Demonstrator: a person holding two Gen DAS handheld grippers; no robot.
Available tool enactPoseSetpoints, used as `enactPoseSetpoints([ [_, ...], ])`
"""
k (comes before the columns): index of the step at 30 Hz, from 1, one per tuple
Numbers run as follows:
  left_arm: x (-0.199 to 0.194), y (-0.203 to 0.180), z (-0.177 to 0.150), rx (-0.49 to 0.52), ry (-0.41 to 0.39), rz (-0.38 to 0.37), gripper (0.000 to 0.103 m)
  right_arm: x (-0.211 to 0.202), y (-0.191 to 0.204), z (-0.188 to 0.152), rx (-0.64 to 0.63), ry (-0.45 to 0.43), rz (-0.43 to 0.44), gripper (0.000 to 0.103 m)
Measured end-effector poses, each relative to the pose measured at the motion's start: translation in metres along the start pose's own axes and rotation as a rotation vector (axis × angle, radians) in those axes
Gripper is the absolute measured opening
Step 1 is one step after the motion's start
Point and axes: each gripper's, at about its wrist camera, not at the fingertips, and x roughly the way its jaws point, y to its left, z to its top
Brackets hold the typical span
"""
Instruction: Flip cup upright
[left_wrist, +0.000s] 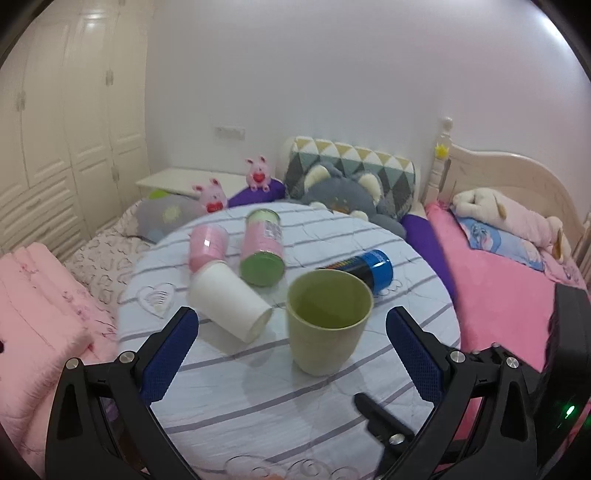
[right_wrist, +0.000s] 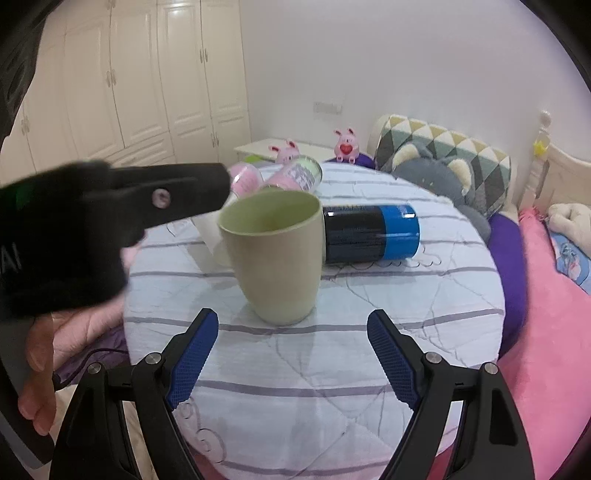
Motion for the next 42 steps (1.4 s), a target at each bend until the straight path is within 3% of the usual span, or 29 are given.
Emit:
enactPoseSetpoints([
  [10,-0.034,0.034,-0.006,-0.004,-0.044,0.040,0.103,-0.032,0.013,0.013,0.036,-0.117,-0.046,0.084],
  [16,-0.057,0.045,-0.008,-0.014,-0.163,0.099,0.103,-0.040,0.026,0.021,0.012,-0.200,-0.096,0.084],
  [20,-0.062,0.047,-0.007,-0.008,-0.176,0.103,0.103,-0.046,0.029,0.022,0.035,-0.273,-0.070,0.084],
  [28,-0.061,0.047,-0.008,-0.009,-0.161,0.098,0.103,-0.047,0.025,0.026,0.053,-0.305,-0.069,0.084],
  [42,-0.057,0.044,-0.011,-0.006,-0.157,0.112,0.103,-0.040,0.021,0.026,0.057,-0.283,-0.056,0.084],
])
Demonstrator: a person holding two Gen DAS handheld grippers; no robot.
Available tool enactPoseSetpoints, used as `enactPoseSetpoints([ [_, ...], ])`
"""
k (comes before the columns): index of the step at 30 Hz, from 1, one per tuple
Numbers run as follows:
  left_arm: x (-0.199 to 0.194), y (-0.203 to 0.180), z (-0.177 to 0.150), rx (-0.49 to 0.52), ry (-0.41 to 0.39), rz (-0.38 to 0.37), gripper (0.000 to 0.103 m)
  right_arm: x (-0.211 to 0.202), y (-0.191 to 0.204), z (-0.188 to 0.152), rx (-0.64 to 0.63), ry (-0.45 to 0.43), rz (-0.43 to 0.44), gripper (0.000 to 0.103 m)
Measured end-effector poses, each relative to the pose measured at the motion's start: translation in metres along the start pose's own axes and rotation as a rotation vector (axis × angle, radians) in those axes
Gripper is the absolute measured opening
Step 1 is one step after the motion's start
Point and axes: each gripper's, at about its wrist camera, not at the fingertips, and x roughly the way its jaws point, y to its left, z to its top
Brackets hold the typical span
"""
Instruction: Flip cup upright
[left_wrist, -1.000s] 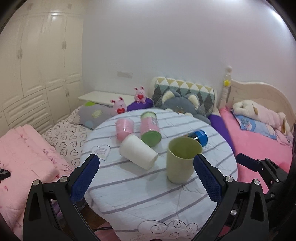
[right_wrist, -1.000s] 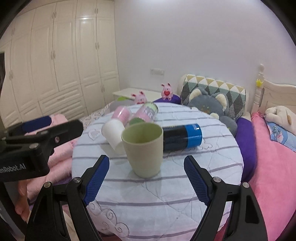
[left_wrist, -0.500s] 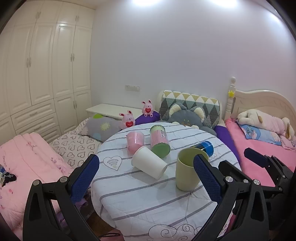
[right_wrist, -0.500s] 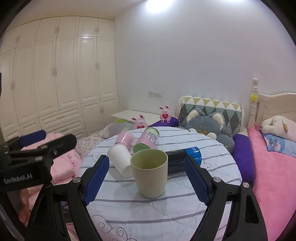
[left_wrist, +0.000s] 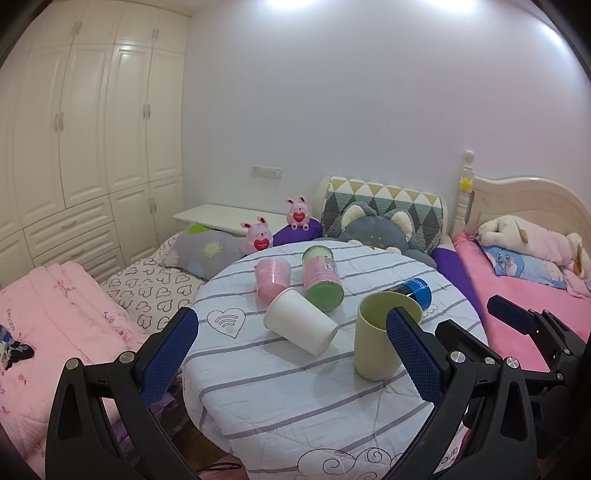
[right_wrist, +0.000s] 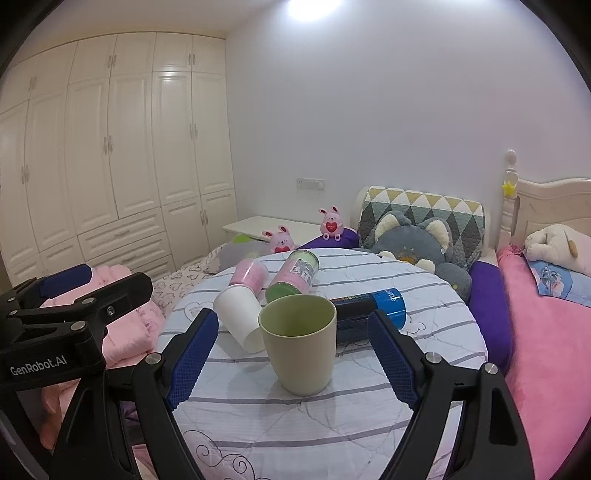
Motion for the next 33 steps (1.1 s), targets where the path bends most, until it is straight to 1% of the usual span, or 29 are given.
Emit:
enactPoseSetpoints([
  [12,0.007,0.001,-0.003,0.010,-0.001,0.012,0.103,0.003,0.000,0.000,-0.012,0.013,-0.006,0.084],
  [19,0.013,0.001,-0.006,0.007,0.013,0.008,0.103,0.005,-0.002,-0.002,-0.011,0.022,-0.008,0.084],
  [33,0.015,-0.002,-0.007,0.009,-0.001,0.013,0.103,0.009,-0.008,-0.002,0.006,0.019,-0.009,0.084],
])
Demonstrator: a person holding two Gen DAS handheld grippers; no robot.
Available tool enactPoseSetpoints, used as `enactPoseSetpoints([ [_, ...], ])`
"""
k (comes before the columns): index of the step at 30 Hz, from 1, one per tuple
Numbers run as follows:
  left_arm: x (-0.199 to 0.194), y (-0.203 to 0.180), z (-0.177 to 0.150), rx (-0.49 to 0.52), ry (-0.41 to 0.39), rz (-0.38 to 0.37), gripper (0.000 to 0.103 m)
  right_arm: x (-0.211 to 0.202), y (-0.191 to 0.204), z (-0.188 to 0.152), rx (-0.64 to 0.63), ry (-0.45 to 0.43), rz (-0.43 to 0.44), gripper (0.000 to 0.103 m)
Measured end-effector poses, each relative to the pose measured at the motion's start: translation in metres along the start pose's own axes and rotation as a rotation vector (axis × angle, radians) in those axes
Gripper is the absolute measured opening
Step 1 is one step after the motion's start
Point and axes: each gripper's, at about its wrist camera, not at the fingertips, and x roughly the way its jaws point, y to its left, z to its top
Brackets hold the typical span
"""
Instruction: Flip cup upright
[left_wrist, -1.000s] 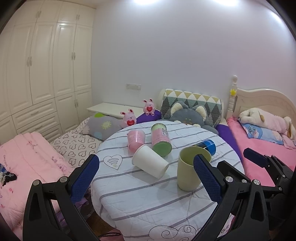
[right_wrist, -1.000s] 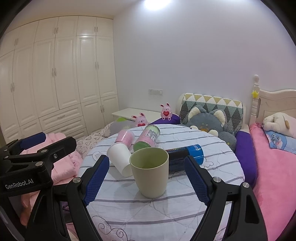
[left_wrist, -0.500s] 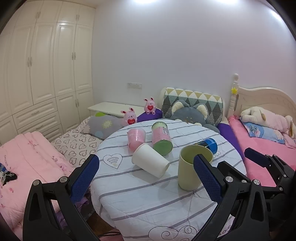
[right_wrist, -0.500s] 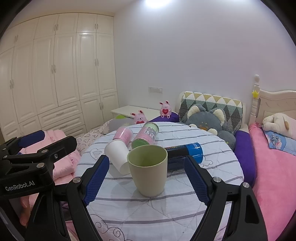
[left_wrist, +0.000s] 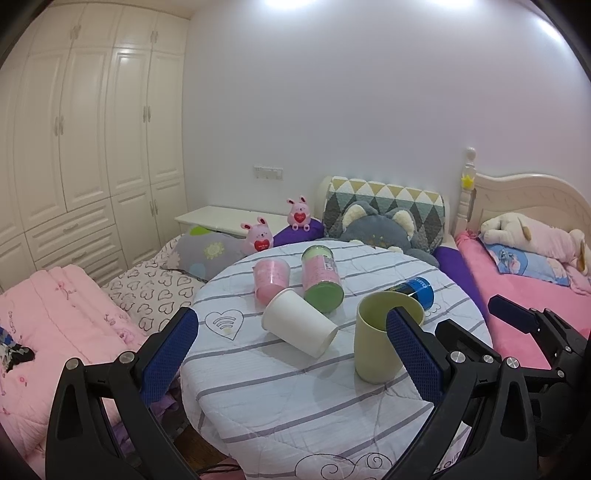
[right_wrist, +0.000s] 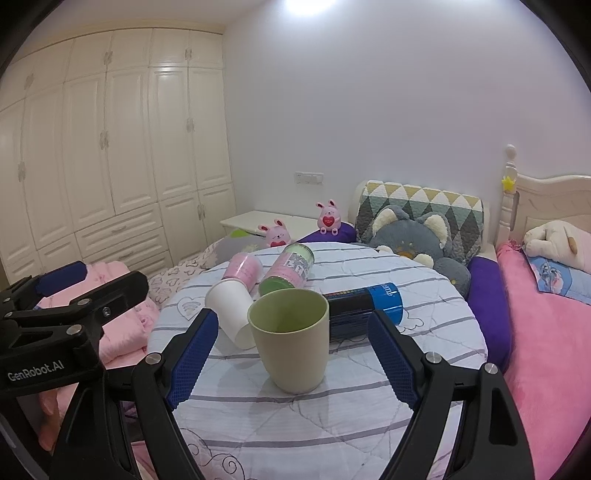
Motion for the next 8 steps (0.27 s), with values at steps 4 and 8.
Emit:
enactPoseSetpoints([
  [4,0.0006,-0.0032,-0.0006,0.020,-0.011,0.019,0.103,0.0030,-0.0005,-0.0001,-0.003,0.006,-0.004,0.084],
  [8,0.0014,-0.0029,-0.0001,0.013,-0.011,0.018,0.103,0.0042,-0.0018,-0.0007,0.000,0.010,-0.002,0.084],
])
